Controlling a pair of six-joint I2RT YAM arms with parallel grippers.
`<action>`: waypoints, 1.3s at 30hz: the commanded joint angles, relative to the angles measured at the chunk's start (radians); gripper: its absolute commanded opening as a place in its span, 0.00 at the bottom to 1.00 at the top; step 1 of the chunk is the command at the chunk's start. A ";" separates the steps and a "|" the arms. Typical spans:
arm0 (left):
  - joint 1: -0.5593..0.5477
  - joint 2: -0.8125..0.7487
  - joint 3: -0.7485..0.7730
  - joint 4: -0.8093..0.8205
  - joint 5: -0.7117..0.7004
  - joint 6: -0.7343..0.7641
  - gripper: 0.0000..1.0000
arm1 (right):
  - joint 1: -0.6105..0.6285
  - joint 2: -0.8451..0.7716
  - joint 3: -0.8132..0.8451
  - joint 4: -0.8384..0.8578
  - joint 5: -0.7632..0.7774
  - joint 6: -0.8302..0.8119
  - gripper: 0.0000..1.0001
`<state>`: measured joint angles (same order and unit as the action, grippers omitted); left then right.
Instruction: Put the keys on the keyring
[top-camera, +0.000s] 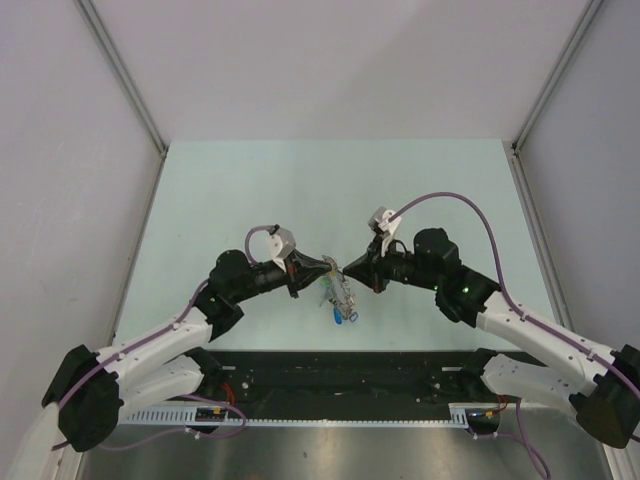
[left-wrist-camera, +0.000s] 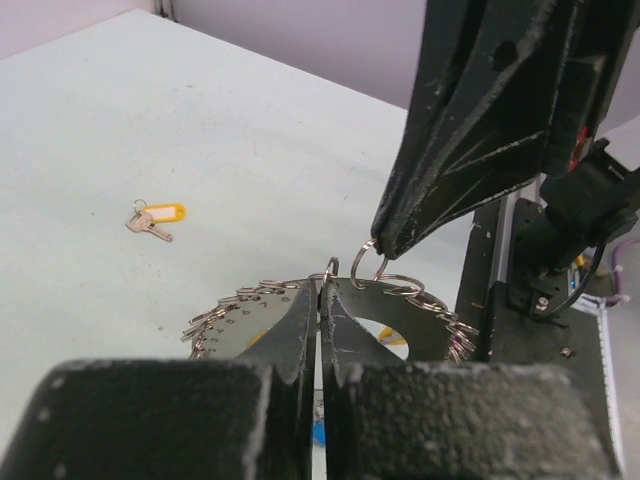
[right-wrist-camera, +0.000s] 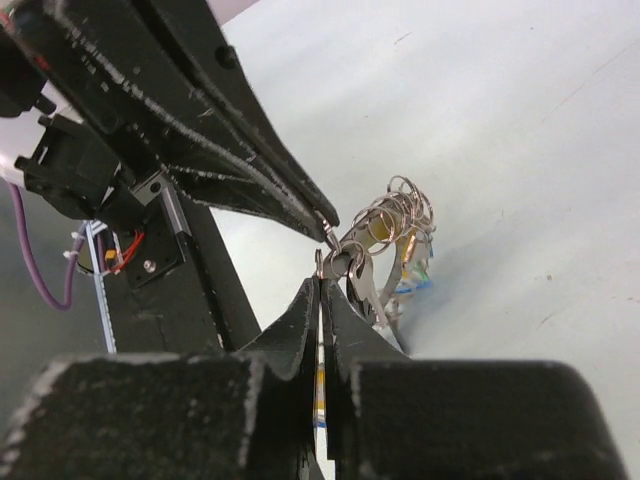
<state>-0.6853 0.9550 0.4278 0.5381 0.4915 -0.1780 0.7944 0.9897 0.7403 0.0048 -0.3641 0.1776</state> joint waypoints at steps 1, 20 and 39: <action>0.010 -0.028 -0.007 0.100 -0.110 -0.055 0.00 | 0.006 -0.065 -0.012 -0.038 -0.048 -0.093 0.00; 0.015 0.042 -0.077 0.444 0.108 -0.115 0.00 | -0.078 -0.072 0.011 -0.049 -0.136 -0.126 0.48; 0.015 0.083 -0.060 0.543 0.206 -0.133 0.00 | -0.146 -0.011 -0.076 0.277 -0.381 -0.096 0.47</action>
<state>-0.6727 1.0439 0.3458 0.9588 0.6880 -0.2897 0.6502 0.9768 0.6678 0.2081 -0.7090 0.0860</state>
